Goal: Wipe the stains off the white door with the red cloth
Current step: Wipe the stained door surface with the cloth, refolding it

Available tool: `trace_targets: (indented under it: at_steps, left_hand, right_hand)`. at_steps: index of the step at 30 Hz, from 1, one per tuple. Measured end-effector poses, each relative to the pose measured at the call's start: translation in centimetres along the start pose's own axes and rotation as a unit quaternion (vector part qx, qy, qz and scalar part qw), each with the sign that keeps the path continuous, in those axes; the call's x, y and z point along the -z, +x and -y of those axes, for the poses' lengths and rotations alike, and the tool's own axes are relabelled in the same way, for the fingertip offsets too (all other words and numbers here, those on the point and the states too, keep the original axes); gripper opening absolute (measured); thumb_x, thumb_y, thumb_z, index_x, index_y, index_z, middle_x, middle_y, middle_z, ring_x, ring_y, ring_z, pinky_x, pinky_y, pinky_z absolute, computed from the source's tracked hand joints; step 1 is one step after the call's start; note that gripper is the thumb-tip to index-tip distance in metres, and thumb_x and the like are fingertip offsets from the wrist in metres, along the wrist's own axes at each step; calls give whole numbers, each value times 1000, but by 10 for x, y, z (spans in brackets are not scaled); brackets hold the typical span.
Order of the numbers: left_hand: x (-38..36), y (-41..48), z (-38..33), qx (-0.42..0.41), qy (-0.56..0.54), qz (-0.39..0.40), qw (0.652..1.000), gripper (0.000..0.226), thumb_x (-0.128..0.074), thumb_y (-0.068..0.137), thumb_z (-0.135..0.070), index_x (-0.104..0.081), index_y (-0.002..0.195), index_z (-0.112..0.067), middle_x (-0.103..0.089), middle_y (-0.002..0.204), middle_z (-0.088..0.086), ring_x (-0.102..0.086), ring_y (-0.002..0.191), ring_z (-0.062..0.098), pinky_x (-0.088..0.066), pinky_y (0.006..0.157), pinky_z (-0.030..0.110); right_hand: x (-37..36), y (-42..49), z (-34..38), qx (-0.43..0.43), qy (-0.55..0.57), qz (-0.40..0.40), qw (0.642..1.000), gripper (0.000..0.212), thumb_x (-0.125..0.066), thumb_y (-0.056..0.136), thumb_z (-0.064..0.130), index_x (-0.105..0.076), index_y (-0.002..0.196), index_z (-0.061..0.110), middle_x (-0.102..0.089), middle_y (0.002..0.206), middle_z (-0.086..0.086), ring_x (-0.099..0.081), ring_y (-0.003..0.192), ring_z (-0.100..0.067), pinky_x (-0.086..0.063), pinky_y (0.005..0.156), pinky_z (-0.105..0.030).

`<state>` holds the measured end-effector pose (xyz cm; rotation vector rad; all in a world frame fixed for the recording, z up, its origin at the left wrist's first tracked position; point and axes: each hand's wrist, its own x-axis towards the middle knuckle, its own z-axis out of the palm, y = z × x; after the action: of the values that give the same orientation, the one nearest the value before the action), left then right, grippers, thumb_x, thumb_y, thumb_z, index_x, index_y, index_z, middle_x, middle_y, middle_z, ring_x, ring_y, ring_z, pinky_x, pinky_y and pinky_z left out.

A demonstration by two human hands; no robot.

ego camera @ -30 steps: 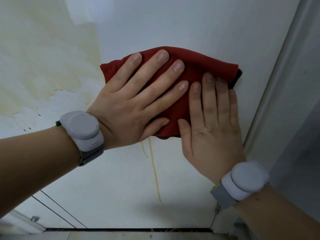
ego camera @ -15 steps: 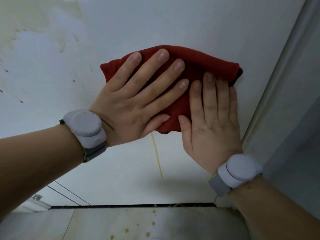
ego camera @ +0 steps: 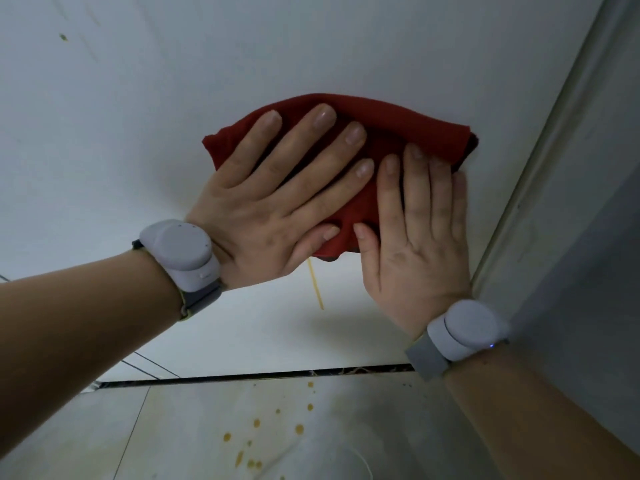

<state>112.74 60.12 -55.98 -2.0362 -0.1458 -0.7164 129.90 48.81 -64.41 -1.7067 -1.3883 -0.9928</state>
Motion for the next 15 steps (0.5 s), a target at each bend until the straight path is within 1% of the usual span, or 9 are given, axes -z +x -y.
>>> trace_targets:
  at_steps: [2,4,7,9,11,12,13,14,15]
  left_hand:
    - [0,-3,-5,4,0,11,1000,72,-52,101,-47,-33,160,-11,-29,166,14,-23,155,37,-12,127,52]
    - [5,-2,-7,8,-19,29,999,70,-53,102,-44,-33,160,-11,-28,166,14,-23,155,39,-12,127,53]
    - [33,3,-9,30,-118,52,991,58,-57,102,-25,-41,156,-10,-30,164,18,-25,154,43,-16,126,57]
    - [65,3,-13,72,-169,32,982,50,-61,97,-9,-54,146,-6,-39,159,20,-34,150,42,-22,125,56]
    - [92,0,-25,135,-217,22,967,40,-64,94,-4,-65,134,-3,-58,145,20,-55,136,37,-40,116,48]
    - [100,0,-33,194,-270,33,943,32,-65,96,-7,-71,127,-3,-69,131,15,-67,120,29,-52,104,40]
    - [105,4,-40,275,-348,44,895,21,-66,98,-13,-76,116,-7,-77,112,6,-73,100,19,-58,88,31]
    - [106,14,-44,377,-434,47,817,15,-68,100,-20,-79,104,-11,-79,94,-1,-74,82,12,-61,74,28]
    - [103,25,-45,489,-509,44,707,19,-68,100,-25,-78,93,-11,-79,80,-2,-74,70,13,-62,65,31]
  right_hand:
    - [-1,-4,0,2,-2,1,1000,64,-46,105,37,-19,155,7,-16,158,-13,-10,148,-30,-3,127,-45]
    - [0,-5,0,6,4,2,1000,64,-48,105,36,-19,155,7,-17,158,-14,-17,148,-33,-5,127,-46]
    - [4,-3,-3,13,27,-1,1000,64,-52,104,35,-23,155,8,-20,157,-14,-24,146,-37,-11,127,-49]
    - [8,0,-7,23,45,-6,999,62,-56,102,33,-30,153,7,-24,155,-14,-27,144,-38,-15,126,-51]
    - [11,3,-9,25,63,-12,998,60,-61,100,31,-37,149,7,-27,153,-13,-28,143,-38,-20,124,-53]
    - [13,5,-10,23,68,-13,997,59,-63,99,30,-39,148,7,-28,152,-13,-29,142,-37,-24,123,-54]
    - [14,6,-10,22,74,-16,997,59,-65,98,29,-40,147,7,-28,151,-12,-30,141,-37,-27,121,-56]
    - [16,7,-10,23,78,-17,997,59,-66,97,29,-42,146,7,-29,150,-12,-31,140,-37,-29,119,-56]
    - [18,7,-11,25,81,-17,996,58,-67,96,28,-45,146,7,-30,149,-12,-32,139,-37,-31,118,-55]
